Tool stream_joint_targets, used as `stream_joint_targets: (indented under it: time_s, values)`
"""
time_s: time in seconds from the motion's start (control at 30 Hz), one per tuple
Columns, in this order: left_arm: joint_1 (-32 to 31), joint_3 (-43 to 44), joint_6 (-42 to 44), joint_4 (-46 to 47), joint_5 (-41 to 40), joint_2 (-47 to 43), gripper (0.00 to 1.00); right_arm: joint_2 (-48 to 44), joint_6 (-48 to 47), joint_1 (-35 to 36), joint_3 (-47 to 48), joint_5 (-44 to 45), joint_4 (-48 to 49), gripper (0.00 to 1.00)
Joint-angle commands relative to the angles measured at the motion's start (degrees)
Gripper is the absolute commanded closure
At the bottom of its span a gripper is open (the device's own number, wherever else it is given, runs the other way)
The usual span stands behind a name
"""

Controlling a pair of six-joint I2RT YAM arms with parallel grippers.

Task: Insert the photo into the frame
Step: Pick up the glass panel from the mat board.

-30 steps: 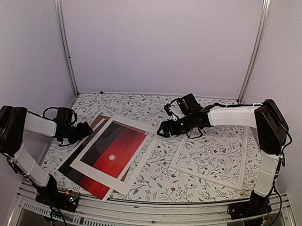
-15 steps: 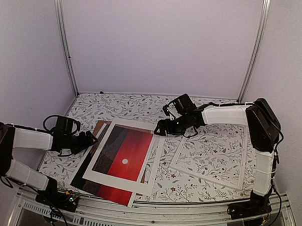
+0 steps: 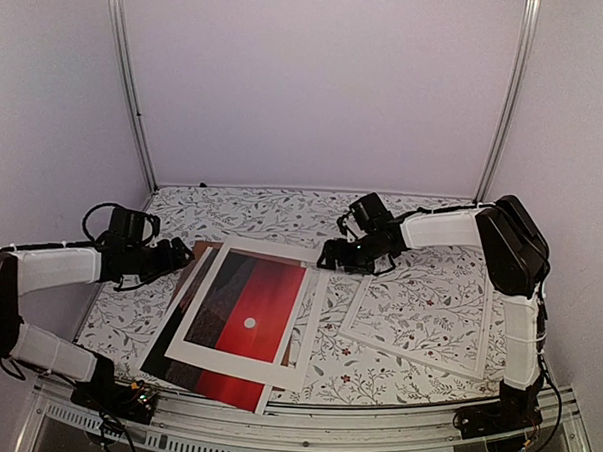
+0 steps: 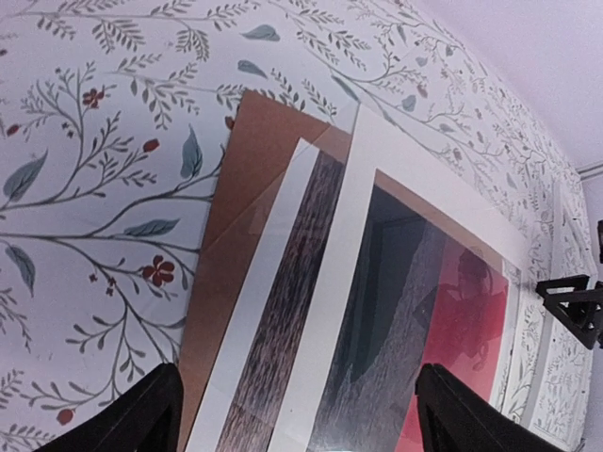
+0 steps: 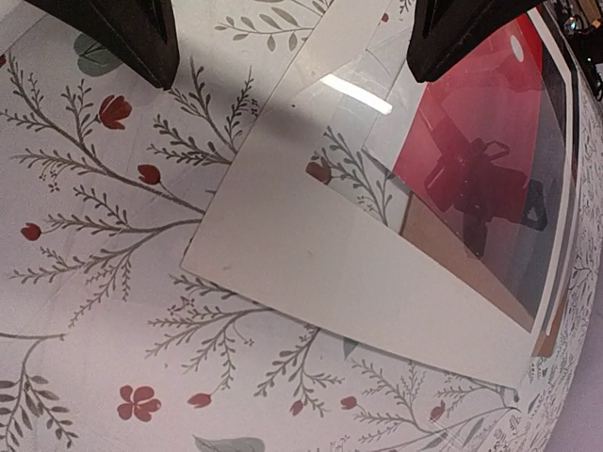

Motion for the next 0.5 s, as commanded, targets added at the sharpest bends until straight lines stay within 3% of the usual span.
stream_joint_targets:
  time_s: [0.0,0.17,0.47]
  values:
    - [0.43,5.53,5.18,4.18,-1.6,5.69,0.11,1.91,2.95,-0.64,1.13,-0.3,2.27,0.12]
    - [0.88,17.95,11.52,5.44,-1.0,17.9,0.05,3.68,5.14,-0.82,1.99,-2.37,2.97,0.12]
    - [1.28,41.59,17.79,-3.27,7.06,42.5,0.04,4.26,9.94,-0.82,0.88,-4.46,8.03,0.12]
